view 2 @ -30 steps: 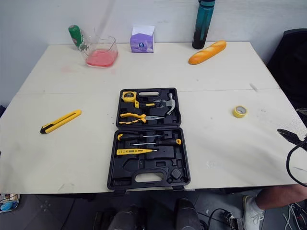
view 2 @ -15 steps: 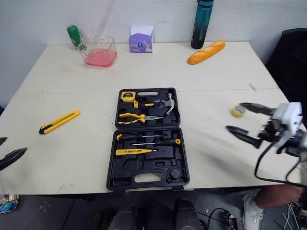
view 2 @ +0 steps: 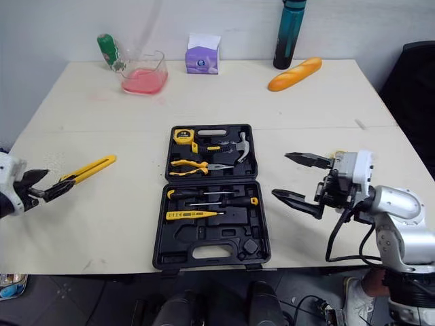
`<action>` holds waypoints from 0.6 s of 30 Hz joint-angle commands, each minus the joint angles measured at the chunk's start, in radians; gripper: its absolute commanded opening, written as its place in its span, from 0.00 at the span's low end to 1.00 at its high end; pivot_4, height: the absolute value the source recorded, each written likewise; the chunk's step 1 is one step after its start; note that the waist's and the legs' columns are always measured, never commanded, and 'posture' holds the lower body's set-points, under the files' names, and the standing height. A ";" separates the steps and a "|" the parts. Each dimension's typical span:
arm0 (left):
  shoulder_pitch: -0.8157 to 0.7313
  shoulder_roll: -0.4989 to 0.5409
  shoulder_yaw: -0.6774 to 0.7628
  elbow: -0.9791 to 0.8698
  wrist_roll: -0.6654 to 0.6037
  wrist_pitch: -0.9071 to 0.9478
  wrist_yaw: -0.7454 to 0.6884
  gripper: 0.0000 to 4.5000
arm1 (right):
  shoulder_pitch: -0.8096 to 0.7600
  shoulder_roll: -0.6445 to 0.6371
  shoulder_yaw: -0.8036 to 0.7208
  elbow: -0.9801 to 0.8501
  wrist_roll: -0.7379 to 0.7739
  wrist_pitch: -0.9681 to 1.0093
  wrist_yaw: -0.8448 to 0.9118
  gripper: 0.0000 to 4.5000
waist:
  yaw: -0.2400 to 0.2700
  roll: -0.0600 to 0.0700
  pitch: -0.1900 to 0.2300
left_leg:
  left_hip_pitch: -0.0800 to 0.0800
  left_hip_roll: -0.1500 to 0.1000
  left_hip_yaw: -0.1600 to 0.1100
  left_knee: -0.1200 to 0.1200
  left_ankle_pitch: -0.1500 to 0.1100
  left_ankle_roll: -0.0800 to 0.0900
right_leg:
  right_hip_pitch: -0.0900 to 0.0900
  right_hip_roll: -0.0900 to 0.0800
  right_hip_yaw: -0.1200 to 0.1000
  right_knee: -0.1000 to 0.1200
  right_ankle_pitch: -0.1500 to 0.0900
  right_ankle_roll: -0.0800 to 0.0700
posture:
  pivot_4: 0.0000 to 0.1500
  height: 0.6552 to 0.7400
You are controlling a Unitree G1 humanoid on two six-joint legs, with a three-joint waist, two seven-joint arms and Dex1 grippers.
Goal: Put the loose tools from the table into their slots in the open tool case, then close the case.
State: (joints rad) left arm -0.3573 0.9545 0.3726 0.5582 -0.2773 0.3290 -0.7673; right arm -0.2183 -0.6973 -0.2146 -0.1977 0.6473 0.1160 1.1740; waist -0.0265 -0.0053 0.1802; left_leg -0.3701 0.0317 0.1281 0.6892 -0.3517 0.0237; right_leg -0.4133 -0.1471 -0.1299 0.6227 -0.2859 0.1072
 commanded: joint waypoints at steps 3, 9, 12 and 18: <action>-0.153 -0.004 -0.080 0.192 0.071 -0.092 -0.019 0.99 | 0.019 0.009 -0.007 -0.066 0.014 0.002 -0.024 1.00 | 0.001 -0.002 0.000 | 0.000 -0.001 0.001 0.000 0.000 0.001 | 0.000 0.000 -0.002 0.000 0.000 0.000 | 1.00 1.00; -0.301 -0.036 -0.177 0.390 0.147 -0.167 -0.035 0.99 | 0.038 0.005 -0.019 -0.080 0.013 -0.004 -0.040 1.00 | 0.002 -0.003 -0.001 | 0.000 -0.001 0.002 0.000 0.001 0.001 | 0.000 0.000 -0.002 0.000 0.000 0.001 | 1.00 1.00; -0.344 -0.051 -0.212 0.466 0.178 -0.200 -0.067 0.99 | 0.048 0.003 -0.017 -0.089 0.006 -0.009 -0.044 1.00 | 0.002 -0.004 -0.001 | 0.000 -0.001 0.002 0.000 0.001 0.001 | 0.000 0.000 -0.002 0.000 0.000 0.001 | 1.00 1.00; -0.390 -0.066 -0.237 0.553 0.201 -0.200 -0.115 0.99 | 0.056 0.002 -0.017 -0.101 0.003 -0.012 -0.055 1.00 | 0.007 -0.004 -0.001 | 0.001 -0.001 0.002 0.001 0.001 0.002 | 0.001 -0.001 -0.002 0.001 0.001 0.001 | 1.00 1.00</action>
State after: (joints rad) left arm -0.7497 0.9000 0.1566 1.0816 -0.0960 0.1160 -0.8488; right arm -0.1669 -0.6912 -0.2051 -0.2587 0.6442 0.1154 1.1234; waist -0.0194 -0.0091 0.1794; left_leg -0.3696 0.0305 0.1301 0.6903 -0.3506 0.0256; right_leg -0.4128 -0.1477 -0.1317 0.6233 -0.2853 0.1084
